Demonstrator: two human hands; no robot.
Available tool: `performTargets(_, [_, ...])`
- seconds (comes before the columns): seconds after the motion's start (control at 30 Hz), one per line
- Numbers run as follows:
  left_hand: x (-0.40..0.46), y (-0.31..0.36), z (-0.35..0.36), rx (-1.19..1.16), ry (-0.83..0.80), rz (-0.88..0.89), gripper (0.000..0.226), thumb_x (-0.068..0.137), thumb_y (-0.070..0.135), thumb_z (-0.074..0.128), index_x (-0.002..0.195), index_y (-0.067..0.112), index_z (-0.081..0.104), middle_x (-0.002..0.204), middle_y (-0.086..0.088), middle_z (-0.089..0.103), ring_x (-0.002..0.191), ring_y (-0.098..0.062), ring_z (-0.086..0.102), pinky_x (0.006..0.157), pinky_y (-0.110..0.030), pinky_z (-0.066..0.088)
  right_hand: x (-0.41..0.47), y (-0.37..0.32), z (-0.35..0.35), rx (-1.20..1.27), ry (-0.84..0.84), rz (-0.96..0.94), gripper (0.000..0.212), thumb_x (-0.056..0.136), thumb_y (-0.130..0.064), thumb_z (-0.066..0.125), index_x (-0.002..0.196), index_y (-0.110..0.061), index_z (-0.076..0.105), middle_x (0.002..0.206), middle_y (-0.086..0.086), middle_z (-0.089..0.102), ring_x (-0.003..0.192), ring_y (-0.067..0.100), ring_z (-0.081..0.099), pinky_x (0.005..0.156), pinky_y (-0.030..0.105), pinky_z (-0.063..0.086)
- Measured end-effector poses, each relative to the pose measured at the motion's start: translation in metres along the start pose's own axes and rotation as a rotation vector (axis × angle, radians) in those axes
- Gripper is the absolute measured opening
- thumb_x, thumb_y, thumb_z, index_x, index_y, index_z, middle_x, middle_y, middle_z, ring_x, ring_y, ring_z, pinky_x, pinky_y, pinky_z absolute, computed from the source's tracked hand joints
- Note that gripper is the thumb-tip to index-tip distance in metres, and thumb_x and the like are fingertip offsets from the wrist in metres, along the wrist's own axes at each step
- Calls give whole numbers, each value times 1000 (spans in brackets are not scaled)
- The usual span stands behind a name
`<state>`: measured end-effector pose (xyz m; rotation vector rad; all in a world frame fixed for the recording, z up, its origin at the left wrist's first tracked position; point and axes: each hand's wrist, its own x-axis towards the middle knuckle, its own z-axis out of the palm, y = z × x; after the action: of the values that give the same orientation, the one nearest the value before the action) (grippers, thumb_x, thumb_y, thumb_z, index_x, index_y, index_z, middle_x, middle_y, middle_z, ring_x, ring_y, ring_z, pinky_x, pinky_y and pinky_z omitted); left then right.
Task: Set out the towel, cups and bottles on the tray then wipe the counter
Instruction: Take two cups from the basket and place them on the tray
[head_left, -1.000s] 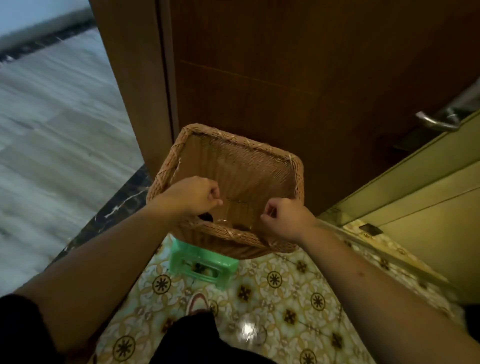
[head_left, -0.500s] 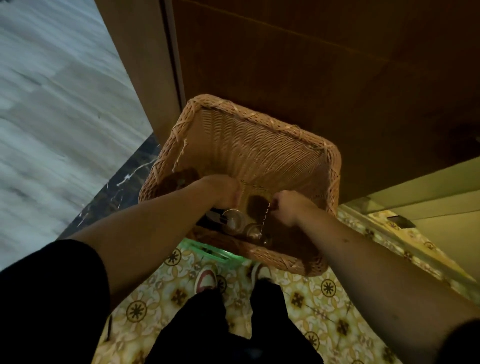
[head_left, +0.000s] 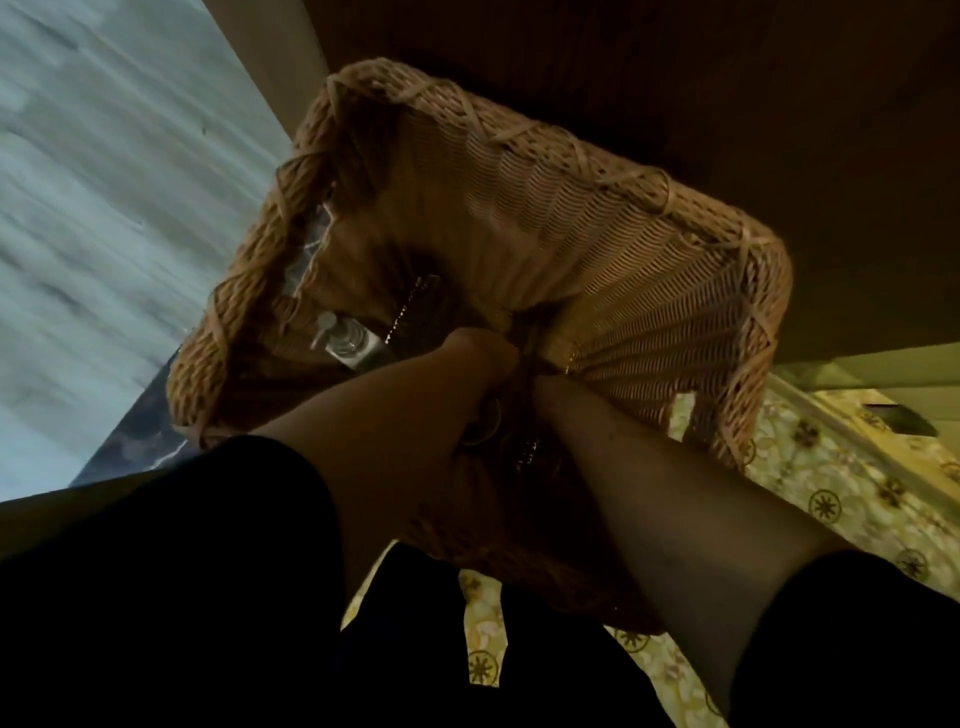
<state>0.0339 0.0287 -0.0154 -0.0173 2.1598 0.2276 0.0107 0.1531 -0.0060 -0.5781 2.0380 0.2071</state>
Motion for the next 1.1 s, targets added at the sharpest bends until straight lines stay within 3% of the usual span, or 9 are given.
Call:
performTargets(0.07, [15, 0, 9, -33, 15, -29, 45, 103, 31, 41, 145, 13, 48, 153, -14, 44, 140, -34, 41, 112, -54, 37, 11, 3, 8, -1, -4, 12, 34, 105, -17, 44, 135, -5, 56, 141, 19, 55, 127, 35, 53, 103, 43, 45])
performTargets(0.13, [25, -2, 17, -30, 29, -60, 48, 105, 30, 38, 150, 13, 40, 159, -14, 35, 145, -33, 33, 116, -53, 31, 19, 2, 9, -5, -66, 3, 39, 108, -17, 39, 143, -4, 49, 149, 20, 46, 136, 35, 45, 111, 46, 37])
performTargets(0.4, [31, -11, 25, -88, 25, -92, 54, 106, 33, 34, 155, 11, 28, 163, -16, 25, 149, -34, 23, 120, -52, 21, 31, -5, 18, -51, -134, -21, 42, 108, -15, 37, 149, -8, 42, 157, 15, 38, 143, 31, 37, 115, 47, 32])
performTargets(0.63, [25, -14, 23, 39, 6, -62, 47, 105, 29, 42, 148, 11, 44, 155, -14, 41, 142, -34, 37, 115, -53, 32, 13, -9, 0, -103, -80, -1, 41, 104, -12, 40, 143, -9, 51, 150, 15, 47, 137, 32, 46, 109, 47, 41])
performTargets(0.77, [2, -14, -3, 47, 10, -71, 39, 104, 23, 43, 138, 9, 55, 145, -15, 53, 133, -34, 50, 106, -50, 43, -13, -13, -32, -122, -22, 3, 41, 101, -11, 44, 141, -10, 53, 147, 14, 50, 134, 33, 48, 102, 48, 45])
performTargets(0.87, [-24, -16, -28, 49, 77, -78, 46, 105, 32, 43, 145, 12, 49, 152, -15, 45, 139, -34, 43, 113, -51, 34, -41, -15, -58, -144, 66, -35, 36, 100, -10, 48, 134, -8, 59, 140, 14, 55, 128, 33, 53, 99, 46, 49])
performTargets(0.93, [-50, -19, -49, 64, 86, -52, 52, 99, 34, 53, 147, 14, 46, 152, -13, 45, 138, -35, 43, 114, -51, 34, -63, -16, -76, -181, 106, -86, 31, 97, -10, 54, 127, -7, 63, 135, 15, 59, 124, 32, 56, 94, 43, 50])
performTargets(1.03, [-106, -16, -83, -25, 139, -61, 38, 98, 30, 58, 133, 14, 59, 137, -10, 58, 124, -31, 55, 103, -44, 46, -101, -16, -106, -226, 156, -155, 18, 94, -13, 61, 109, -11, 70, 116, 12, 67, 106, 30, 64, 74, 36, 48])
performTargets(1.1, [-149, -12, -95, -75, 264, -101, 30, 100, 32, 53, 123, 14, 63, 128, -8, 62, 116, -27, 59, 96, -39, 48, -128, -13, -123, -211, 209, -183, 8, 94, -17, 63, 98, -17, 69, 100, 6, 67, 87, 24, 63, 68, 34, 48])
